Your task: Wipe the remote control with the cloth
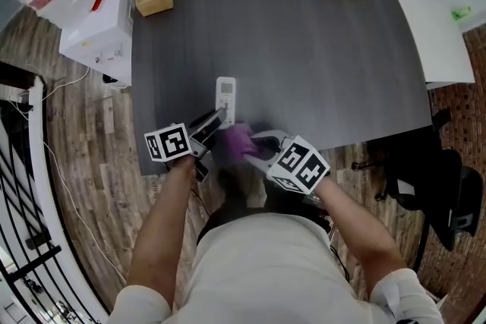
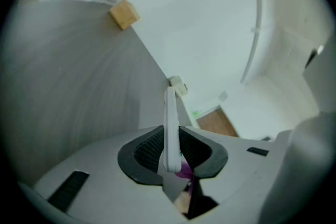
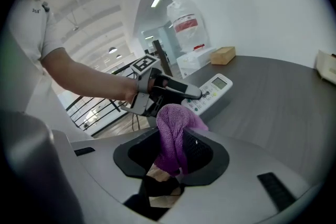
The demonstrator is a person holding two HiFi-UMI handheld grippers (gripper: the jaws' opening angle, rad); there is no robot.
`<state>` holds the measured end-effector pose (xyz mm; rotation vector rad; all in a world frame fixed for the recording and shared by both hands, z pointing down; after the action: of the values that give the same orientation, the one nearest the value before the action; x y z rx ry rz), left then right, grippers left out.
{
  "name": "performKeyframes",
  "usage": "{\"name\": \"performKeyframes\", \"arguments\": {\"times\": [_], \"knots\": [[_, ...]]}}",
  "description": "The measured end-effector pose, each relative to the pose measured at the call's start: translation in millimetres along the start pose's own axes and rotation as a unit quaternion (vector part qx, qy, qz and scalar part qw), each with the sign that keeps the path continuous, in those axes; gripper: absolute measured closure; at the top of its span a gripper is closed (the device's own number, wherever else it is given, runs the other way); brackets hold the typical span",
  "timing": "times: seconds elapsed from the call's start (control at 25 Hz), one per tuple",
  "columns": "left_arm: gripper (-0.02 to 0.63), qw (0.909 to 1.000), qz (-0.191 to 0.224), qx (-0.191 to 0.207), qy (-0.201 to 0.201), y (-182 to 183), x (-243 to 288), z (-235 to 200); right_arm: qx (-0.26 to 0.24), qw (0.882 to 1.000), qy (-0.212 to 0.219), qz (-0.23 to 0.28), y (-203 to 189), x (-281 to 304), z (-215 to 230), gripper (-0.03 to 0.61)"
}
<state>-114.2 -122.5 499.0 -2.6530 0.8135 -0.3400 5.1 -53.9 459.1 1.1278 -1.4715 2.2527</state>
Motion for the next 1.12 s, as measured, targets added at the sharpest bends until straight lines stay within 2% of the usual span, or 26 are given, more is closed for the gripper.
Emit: {"name": "performKeyframes", "arguments": {"times": [0.04,0.08,0.12,0.16,0.2,0.24,0.28,0.32,0.4,0.48,0.6,0.72,0.8,0.88,0.92,0.96,1.0,1.04,1.12], "knots": [[0.52,0.996,-0.038,0.07,0.041,-3,0,-1,-0.002,1.0,0.001,-0.002,-3,-3,0,0.448],[0.52,0.9809,-0.086,0.152,0.086,-7,1,-2,0.0,1.0,-0.012,-0.002,-3,-7,6,0.446],[0.52,0.9534,-0.135,0.236,0.13,-12,2,-2,0.001,0.999,-0.04,-0.002,-3,-10,17,0.448],[0.522,0.918,-0.18,0.311,0.167,-18,3,-3,-0.003,0.997,-0.079,-0.005,0,-13,32,0.448],[0.52,0.8827,-0.214,0.37,0.195,-25,5,-4,-0.014,0.992,-0.122,-0.011,4,-14,47,0.446],[0.52,0.8533,-0.239,0.411,0.214,-31,6,-5,-0.036,0.986,-0.162,-0.019,9,-14,61,0.447],[0.52,0.8307,-0.257,0.44,0.226,-38,8,-7,-0.065,0.979,-0.193,-0.026,16,-11,70,0.447],[0.52,0.8136,-0.267,0.461,0.234,-43,9,-8,-0.1,0.971,-0.215,-0.032,23,-5,76,0.448],[0.52,0.7911,-0.273,0.491,0.243,-50,12,-7,-0.172,0.956,-0.233,-0.049,34,12,78,0.446],[0.52,0.781,-0.271,0.507,0.245,-53,14,-5,-0.224,0.944,-0.23,-0.074,35,31,75,0.446],[0.52,0.7821,-0.254,0.517,0.239,-54,12,-5,-0.235,0.94,-0.226,-0.096,29,47,72,0.446],[0.509,0.7893,-0.238,0.517,0.23,-55,5,-10,-0.224,0.943,-0.225,-0.101,30,49,72,0.446],[0.439,0.7981,-0.242,0.503,0.227,-62,-2,-20,-0.222,0.943,-0.222,-0.11,30,48,73,0.448],[0.439,0.8114,-0.243,0.484,0.218,-68,-6,-29,-0.214,0.944,-0.22,-0.118,27,48,76,0.447],[0.442,0.8155,-0.242,0.48,0.215,-69,-7,-31,-0.21,0.945,-0.219,-0.121,27,47,76,0.448],[0.463,0.8147,-0.242,0.481,0.216,-69,-6,-31,-0.208,0.946,-0.218,-0.124,26,47,76,0.448],[0.506,0.808,-0.243,0.489,0.222,-67,-6,-29,-0.208,0.945,-0.217,-0.127,26,47,76,0.448],[0.506,0.797,-0.244,0.502,0.23,-64,-6,-26,-0.211,0.944,-0.219,-0.13,27,46,77,0.448],[0.508,0.7698,-0.243,0.539,0.241,-59,-3,-13,-0.213,0.94,-0.23,-0.136,27,43,82,0.448]]}}
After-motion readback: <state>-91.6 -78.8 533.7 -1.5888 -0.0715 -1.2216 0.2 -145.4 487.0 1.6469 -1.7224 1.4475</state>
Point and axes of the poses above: the fingertips, and each gripper's own axes: x forward along the fingers, z to its right, y out of its top, the point moved 4 cm from there along -x, backward along the fingers, and after that the axes turned 9 degrees about -y, right-handed, at the moved point
